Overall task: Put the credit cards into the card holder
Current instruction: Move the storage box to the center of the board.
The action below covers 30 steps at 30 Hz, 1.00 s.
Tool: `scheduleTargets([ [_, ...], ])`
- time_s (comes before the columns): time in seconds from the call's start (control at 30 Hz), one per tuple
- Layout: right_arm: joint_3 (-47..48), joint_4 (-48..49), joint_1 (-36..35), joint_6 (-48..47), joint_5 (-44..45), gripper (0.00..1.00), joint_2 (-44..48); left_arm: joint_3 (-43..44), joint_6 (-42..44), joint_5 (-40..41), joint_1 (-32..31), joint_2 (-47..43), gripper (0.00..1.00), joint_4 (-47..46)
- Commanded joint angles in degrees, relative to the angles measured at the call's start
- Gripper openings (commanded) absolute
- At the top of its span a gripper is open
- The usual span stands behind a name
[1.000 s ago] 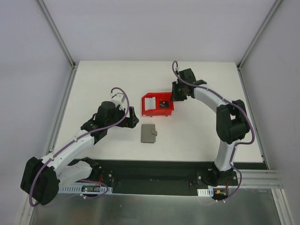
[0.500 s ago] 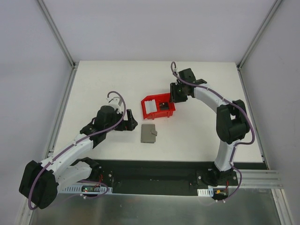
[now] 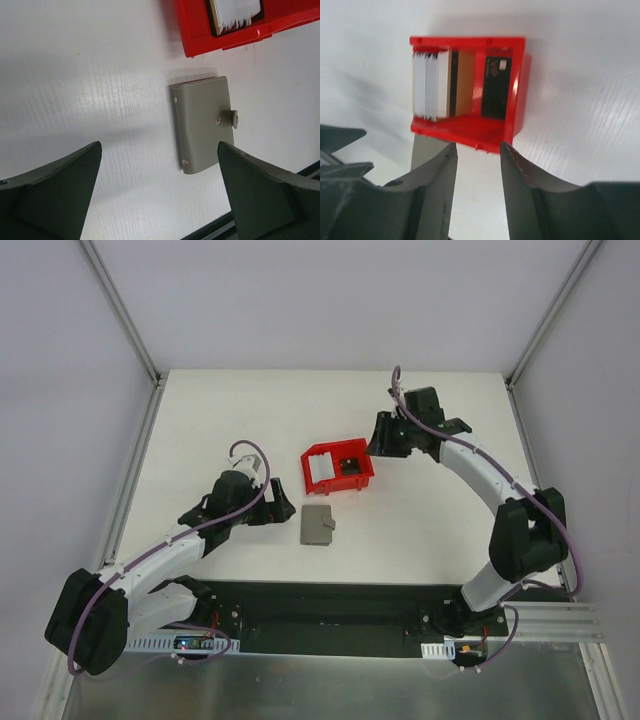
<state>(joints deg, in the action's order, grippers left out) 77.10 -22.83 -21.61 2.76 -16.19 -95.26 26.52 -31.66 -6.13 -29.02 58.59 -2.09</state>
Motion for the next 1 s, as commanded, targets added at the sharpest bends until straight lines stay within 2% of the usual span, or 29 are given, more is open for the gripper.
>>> scheduleTargets([
  [0.0, -9.4, 5.9, -2.6, 5.8, -5.8, 0.41, 7.1, -0.9, -1.8, 0.3, 0.2, -0.3, 0.98, -2.5],
  [0.23, -15.7, 10.0, -12.4, 11.6, -0.2, 0.38, 7.8, -2.4, -6.7, 5.8, 0.2, -1.7, 0.99, -2.2],
  [0.5, -10.7, 9.5, -19.3, 12.3, 8.5, 0.38, 0.7, -2.8, -7.2, 5.8, 0.2, -2.9, 0.99, -1.4],
  [0.97, -5.5, 9.8, -21.7, 10.9, 14.8, 0.37, -7.3, -1.8, -5.3, 4.8, 0.2, -2.5, 0.99, -0.8],
])
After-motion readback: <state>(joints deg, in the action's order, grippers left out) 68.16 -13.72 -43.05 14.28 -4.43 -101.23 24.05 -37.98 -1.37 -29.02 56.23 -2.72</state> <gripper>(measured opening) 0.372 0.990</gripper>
